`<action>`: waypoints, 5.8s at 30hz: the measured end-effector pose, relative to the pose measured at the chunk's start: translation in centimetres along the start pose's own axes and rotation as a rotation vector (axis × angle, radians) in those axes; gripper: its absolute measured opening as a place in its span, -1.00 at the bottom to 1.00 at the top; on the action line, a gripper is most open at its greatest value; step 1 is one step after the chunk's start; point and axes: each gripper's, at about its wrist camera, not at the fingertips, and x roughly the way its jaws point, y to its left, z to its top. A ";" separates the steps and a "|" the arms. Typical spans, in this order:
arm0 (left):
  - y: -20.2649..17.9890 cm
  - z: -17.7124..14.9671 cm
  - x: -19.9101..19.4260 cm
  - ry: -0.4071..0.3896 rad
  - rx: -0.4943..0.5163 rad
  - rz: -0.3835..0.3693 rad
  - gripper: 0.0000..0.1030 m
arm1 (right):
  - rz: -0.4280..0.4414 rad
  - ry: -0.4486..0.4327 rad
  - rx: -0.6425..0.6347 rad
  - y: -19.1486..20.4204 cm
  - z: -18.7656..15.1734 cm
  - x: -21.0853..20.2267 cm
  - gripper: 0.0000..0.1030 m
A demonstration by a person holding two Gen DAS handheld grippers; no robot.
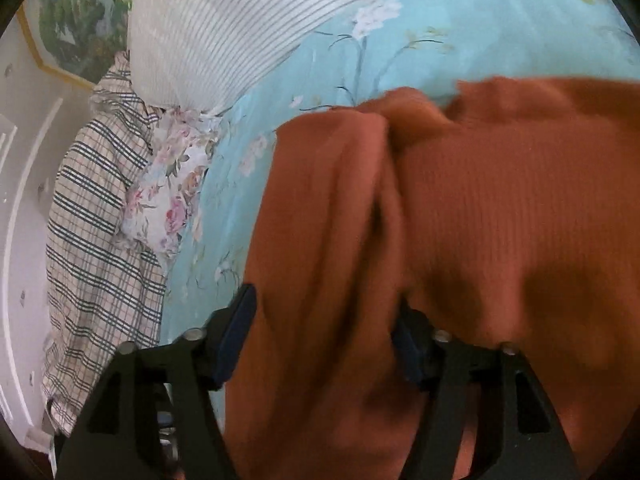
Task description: Fold small clothes
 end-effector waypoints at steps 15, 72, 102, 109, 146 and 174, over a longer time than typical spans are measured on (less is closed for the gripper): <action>-8.4 4.9 -1.0 -0.050 0.018 -0.252 -0.88 | -0.165 -0.229 -0.044 -2.3 -1.9 -15.5 -0.70; 8.7 4.3 6.2 0.224 -0.415 -0.352 -0.49 | -0.127 -0.189 0.065 -4.4 -7.8 -12.8 -0.43; 21.5 -6.9 -10.5 0.115 -0.511 -0.002 -0.01 | -0.184 -0.208 -0.058 5.4 -11.2 -3.1 -0.01; 20.3 -5.9 -12.5 0.050 -0.461 -0.069 -0.06 | -0.173 -0.121 -0.091 6.2 -8.8 0.8 -0.32; 16.5 -6.3 -8.7 0.195 -0.351 -0.089 -0.29 | -0.229 -0.317 -0.029 4.9 -10.9 -3.8 -0.60; 16.4 -6.3 -11.2 0.149 -0.349 -0.086 -0.41 | -0.137 -0.209 -0.068 8.1 -16.4 -2.8 -0.38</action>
